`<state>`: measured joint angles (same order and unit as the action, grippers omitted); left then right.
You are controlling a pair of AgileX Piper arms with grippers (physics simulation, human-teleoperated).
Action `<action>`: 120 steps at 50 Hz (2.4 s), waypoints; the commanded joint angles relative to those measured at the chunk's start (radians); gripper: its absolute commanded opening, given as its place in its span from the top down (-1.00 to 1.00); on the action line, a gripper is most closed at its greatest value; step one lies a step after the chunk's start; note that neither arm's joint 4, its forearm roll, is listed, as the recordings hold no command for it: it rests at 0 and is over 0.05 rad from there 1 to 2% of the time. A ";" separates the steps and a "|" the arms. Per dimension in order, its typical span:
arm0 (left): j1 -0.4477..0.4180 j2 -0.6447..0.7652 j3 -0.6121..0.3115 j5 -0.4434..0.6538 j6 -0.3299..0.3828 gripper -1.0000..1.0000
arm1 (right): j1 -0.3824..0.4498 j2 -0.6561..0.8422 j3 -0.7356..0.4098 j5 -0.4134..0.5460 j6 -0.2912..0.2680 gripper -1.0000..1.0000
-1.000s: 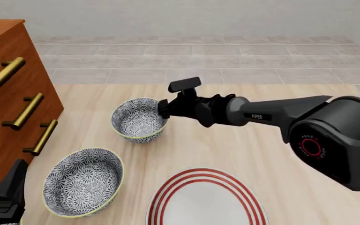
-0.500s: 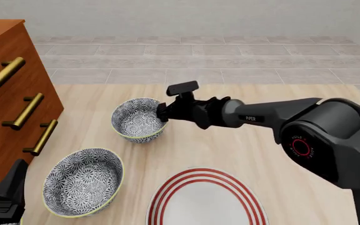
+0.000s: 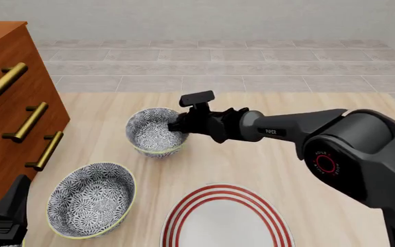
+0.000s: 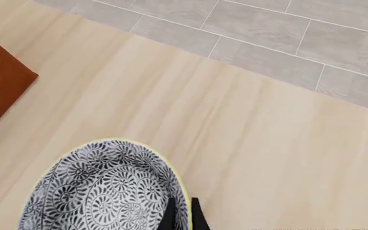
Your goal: Pick up the bowl and put it in the front on the plate.
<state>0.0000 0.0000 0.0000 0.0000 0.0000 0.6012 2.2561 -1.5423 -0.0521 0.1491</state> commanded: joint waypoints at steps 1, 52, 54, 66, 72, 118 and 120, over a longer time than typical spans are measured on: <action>0.000 0.000 0.000 0.000 0.000 -1.00 | -0.007 -0.012 0.017 -0.009 -0.004 1.00; 0.000 0.000 0.000 0.000 0.000 -1.00 | -0.019 -0.322 0.223 -0.040 -0.112 1.00; 0.000 0.000 0.000 0.000 0.000 -1.00 | -0.022 -0.334 0.229 -0.038 -0.116 1.00; 0.000 0.000 0.000 0.000 0.000 -1.00 | -0.004 -0.434 0.302 -0.032 -0.121 1.00; 0.000 0.000 0.000 0.000 0.000 -1.00 | 0.012 -0.470 0.336 -0.030 -0.119 1.00; 0.000 0.000 0.000 0.000 0.000 -1.00 | 0.056 -0.771 0.557 0.037 -0.084 1.00; 0.000 0.000 0.000 0.000 0.000 -1.00 | 0.061 -0.785 0.568 0.043 -0.083 1.00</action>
<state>0.0000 0.0000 0.0000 0.0000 0.0000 0.6485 1.5350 -1.0157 -0.0282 0.0578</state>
